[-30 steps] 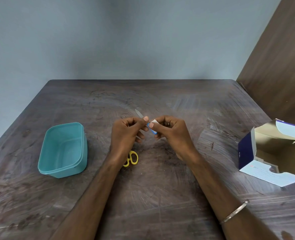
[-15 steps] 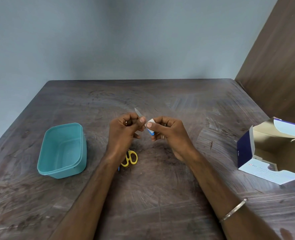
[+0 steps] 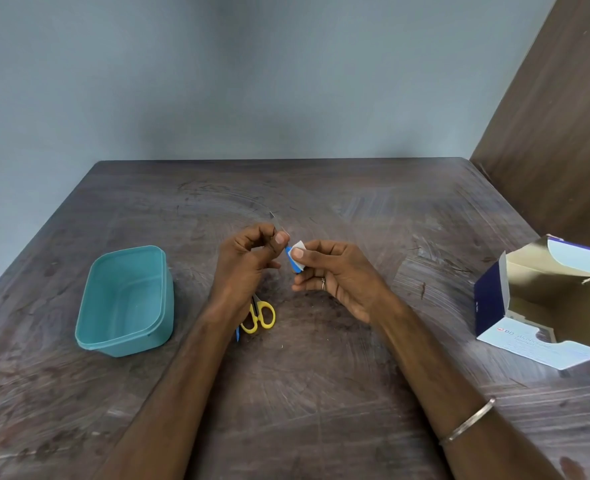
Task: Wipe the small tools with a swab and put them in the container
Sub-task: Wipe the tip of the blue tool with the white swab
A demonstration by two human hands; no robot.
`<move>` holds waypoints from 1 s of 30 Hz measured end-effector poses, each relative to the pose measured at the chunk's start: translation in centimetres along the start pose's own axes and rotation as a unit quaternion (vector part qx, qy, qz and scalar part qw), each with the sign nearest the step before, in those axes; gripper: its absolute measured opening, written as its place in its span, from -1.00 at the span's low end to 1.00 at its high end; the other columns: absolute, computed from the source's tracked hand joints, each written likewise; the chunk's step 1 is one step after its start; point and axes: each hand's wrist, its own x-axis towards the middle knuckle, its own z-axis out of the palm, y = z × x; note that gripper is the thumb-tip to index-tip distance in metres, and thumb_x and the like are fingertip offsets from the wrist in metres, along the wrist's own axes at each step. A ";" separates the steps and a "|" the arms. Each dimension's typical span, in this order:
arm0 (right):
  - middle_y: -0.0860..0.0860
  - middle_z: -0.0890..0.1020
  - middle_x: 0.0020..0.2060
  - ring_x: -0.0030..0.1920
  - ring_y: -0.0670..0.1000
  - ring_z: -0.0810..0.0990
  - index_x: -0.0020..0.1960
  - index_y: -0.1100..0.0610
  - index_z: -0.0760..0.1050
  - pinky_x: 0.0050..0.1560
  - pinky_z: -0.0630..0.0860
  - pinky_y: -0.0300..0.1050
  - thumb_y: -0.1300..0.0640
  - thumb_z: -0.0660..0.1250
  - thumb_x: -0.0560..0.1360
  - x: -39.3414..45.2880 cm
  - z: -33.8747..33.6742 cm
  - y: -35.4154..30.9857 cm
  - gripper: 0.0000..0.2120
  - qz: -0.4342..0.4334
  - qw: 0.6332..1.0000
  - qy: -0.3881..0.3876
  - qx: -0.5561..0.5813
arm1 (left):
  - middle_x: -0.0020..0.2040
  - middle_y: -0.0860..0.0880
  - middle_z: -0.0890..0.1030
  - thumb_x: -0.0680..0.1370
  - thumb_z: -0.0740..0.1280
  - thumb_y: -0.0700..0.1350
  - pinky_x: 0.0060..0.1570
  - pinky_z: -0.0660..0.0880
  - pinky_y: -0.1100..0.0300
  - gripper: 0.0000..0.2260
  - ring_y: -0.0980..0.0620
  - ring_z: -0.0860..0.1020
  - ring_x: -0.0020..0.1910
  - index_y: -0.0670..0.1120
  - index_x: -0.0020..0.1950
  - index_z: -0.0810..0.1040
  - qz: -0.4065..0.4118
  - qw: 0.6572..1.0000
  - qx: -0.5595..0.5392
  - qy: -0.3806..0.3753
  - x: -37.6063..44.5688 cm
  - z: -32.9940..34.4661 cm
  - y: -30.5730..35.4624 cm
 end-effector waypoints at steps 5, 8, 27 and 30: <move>0.19 0.72 -0.16 -0.25 0.05 0.70 0.00 0.26 0.64 -0.10 0.70 -0.02 0.26 0.44 0.48 -0.3 -0.1 -0.2 -0.88 0.002 1.000 -0.014 0.003 | -0.14 0.01 0.64 0.43 0.41 -0.01 -0.14 0.57 0.06 -0.79 0.02 0.58 -0.09 -0.13 -0.07 0.61 -0.021 0.998 -0.056 0.004 0.0 -0.1 0.2; 0.21 0.72 -0.13 -0.25 0.05 0.70 0.01 0.26 0.63 -0.12 0.69 -0.04 0.24 0.44 0.50 -0.3 0.0 -0.2 -0.88 -0.003 1.000 -0.009 -0.004 | -0.15 0.00 0.63 0.44 0.40 0.00 -0.13 0.58 0.05 -0.78 -0.01 0.57 -0.08 -0.14 -0.07 0.61 -0.013 0.999 -0.048 -0.004 0.0 -0.1 0.2; 0.20 0.67 -0.21 -0.27 0.04 0.67 -0.07 0.30 0.65 -0.17 0.67 -0.09 0.33 0.48 0.44 -0.3 0.3 -0.1 -0.92 -0.051 0.997 0.061 0.008 | -0.09 -0.09 0.70 0.41 0.42 0.03 -0.25 0.61 0.16 -0.69 0.01 0.64 -0.08 -0.14 0.04 0.68 -0.052 0.997 -0.061 0.021 -0.4 0.2 1.2; 0.19 0.70 -0.20 -0.27 0.04 0.69 -0.12 0.27 0.67 -0.14 0.68 -0.07 0.36 0.49 0.42 -0.3 0.3 -0.2 -0.94 -0.057 0.996 0.070 0.007 | -0.08 -0.09 0.71 0.42 0.41 0.02 -0.27 0.62 0.19 -0.69 0.01 0.65 -0.10 -0.15 0.05 0.68 -0.046 0.997 -0.058 0.031 -0.5 0.3 1.3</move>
